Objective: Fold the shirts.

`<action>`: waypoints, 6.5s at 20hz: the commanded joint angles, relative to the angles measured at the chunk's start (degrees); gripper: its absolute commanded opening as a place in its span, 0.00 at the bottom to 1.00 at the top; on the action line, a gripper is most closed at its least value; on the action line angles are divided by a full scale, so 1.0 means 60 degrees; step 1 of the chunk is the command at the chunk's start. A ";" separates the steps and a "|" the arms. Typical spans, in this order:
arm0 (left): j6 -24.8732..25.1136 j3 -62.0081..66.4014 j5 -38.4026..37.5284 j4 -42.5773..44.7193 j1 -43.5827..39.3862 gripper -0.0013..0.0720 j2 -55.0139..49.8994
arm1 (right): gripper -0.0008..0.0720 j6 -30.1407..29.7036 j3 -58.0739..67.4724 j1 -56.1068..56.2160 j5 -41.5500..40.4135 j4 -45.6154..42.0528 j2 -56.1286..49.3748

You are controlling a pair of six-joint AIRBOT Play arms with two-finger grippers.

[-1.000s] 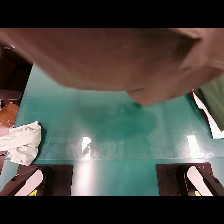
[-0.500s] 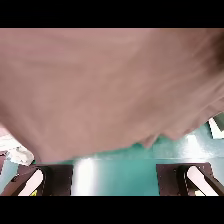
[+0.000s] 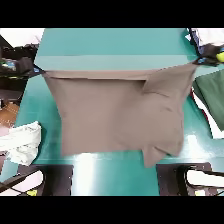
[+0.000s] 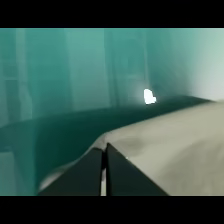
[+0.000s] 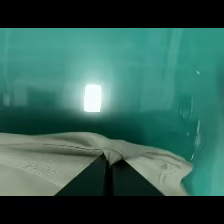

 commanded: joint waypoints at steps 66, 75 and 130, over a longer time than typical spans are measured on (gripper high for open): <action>0.1060 -0.6328 -0.0495 0.0714 0.1315 0.05 0.0321 | 0.52 -0.1512 -0.6535 -0.0175 0.0146 0.1330 0.3144; 0.1053 -0.5413 -0.0991 0.0576 0.1319 0.05 0.1242 | 0.52 -0.1155 -1.1715 -0.2273 -0.0222 0.2138 0.4739; 0.2062 -0.3038 -0.0896 -0.2437 0.1169 0.05 -0.0714 | 0.88 -0.2109 -0.4543 -0.1475 -0.0186 0.2131 -0.0066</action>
